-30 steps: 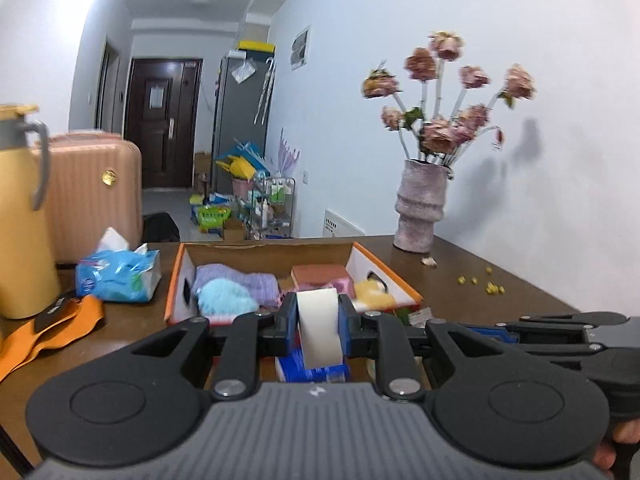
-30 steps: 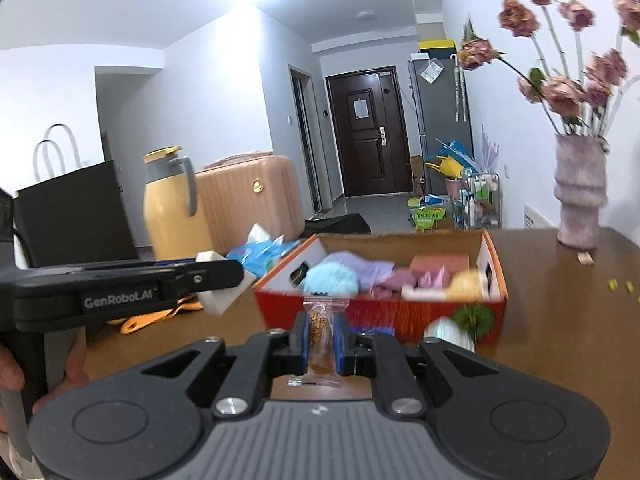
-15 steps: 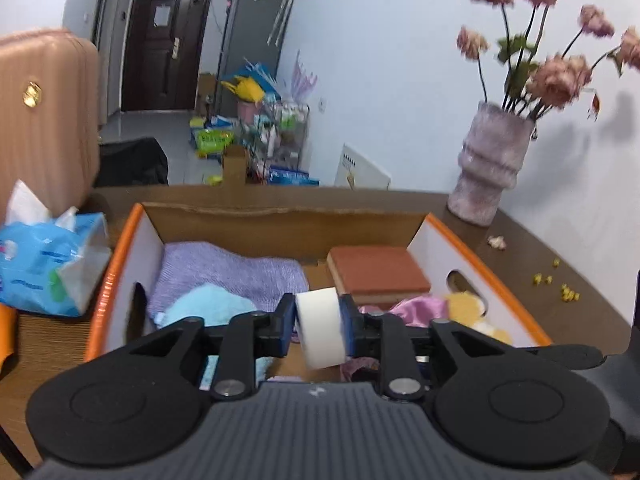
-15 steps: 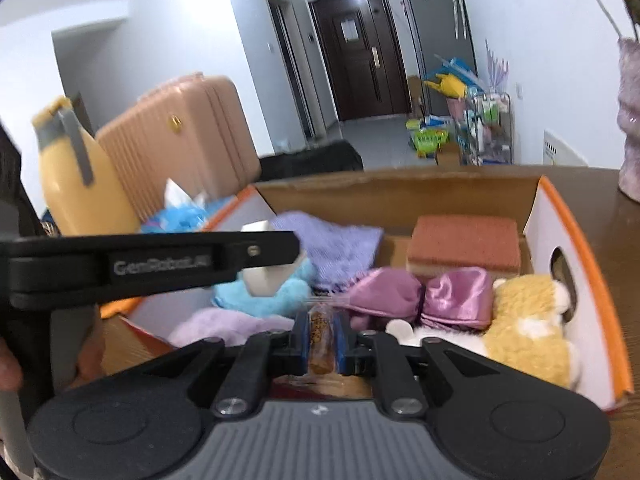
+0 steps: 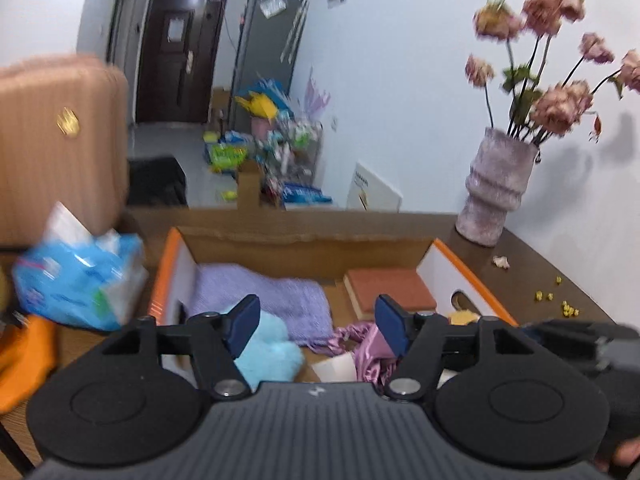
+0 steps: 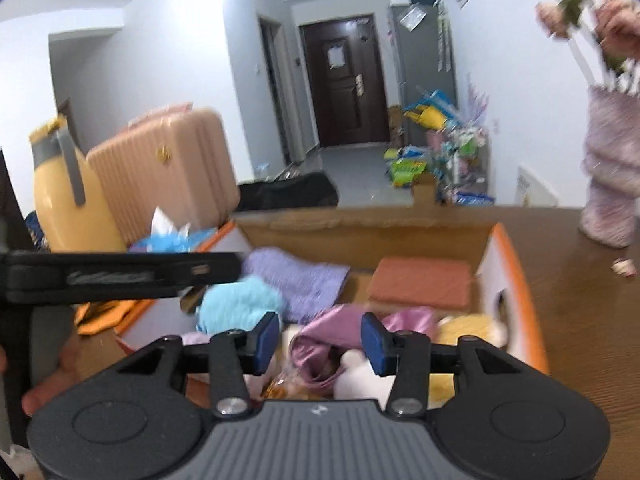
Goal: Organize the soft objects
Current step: 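Open both grippers to drop the snack bar and tape roll into the box, then move both grippers back to the blue tissue pack on the table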
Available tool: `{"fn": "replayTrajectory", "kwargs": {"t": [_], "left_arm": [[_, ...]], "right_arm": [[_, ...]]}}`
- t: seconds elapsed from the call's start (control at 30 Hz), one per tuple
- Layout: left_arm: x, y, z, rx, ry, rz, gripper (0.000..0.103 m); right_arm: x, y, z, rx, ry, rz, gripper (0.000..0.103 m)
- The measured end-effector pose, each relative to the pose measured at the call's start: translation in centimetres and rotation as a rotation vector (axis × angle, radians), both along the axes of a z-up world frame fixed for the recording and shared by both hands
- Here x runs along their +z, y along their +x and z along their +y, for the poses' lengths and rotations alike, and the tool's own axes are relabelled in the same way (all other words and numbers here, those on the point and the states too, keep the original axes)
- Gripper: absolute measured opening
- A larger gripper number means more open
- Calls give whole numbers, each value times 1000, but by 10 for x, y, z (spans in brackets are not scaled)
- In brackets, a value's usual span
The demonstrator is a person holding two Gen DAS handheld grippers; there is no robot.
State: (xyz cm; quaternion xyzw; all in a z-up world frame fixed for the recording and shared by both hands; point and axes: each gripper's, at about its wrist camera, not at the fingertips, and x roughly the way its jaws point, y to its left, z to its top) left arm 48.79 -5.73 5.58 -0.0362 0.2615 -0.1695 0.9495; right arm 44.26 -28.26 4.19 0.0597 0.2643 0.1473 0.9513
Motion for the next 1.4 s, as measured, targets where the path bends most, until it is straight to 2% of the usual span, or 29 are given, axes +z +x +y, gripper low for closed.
{"fn": "replayTrajectory", "kwargs": {"t": [0.1, 0.17, 0.2, 0.23, 0.3, 0.37, 0.57, 0.67, 0.8, 0.9, 1.07, 1.17, 1.3, 1.4], "left_arm": [[24, -31, 10, 23, 48, -80, 78], [36, -54, 14, 42, 96, -153, 88], [42, -66, 15, 58, 124, -197, 90], [46, -77, 17, 75, 146, -233, 93], [52, -98, 19, 109, 172, -284, 94], [59, -115, 22, 121, 172, -307, 96], [73, -163, 29, 124, 151, -357, 99], [69, -188, 36, 141, 128, -357, 99], [58, -239, 49, 158, 91, -373, 99], [48, -288, 54, 151, 99, -419, 101], [25, -365, 61, 120, 98, -449, 103], [5, -396, 73, 160, 60, -393, 103], [-12, -413, 86, 167, 18, -295, 103], [-10, -409, 90, 193, 30, -299, 103]], "right_arm": [[29, -28, -15, -44, -5, -55, 55], [47, -49, -21, -70, -5, -99, 69], [54, -59, -23, -76, -6, -123, 81], [60, -69, -24, -76, -8, -153, 85], [69, -88, -26, -84, -9, -205, 85], [76, -100, -25, -92, -1, -216, 85], [93, -136, -21, -97, 11, -255, 85], [95, -160, -19, -102, 10, -271, 86], [82, -209, -15, -106, -7, -302, 86], [66, -251, -10, -96, -26, -307, 86], [40, -324, -5, -55, 9, -284, 86], [19, -367, -4, -36, -2, -285, 87], [-11, -406, -7, -66, 22, -219, 86], [-21, -413, -6, -44, 21, -180, 86]]}}
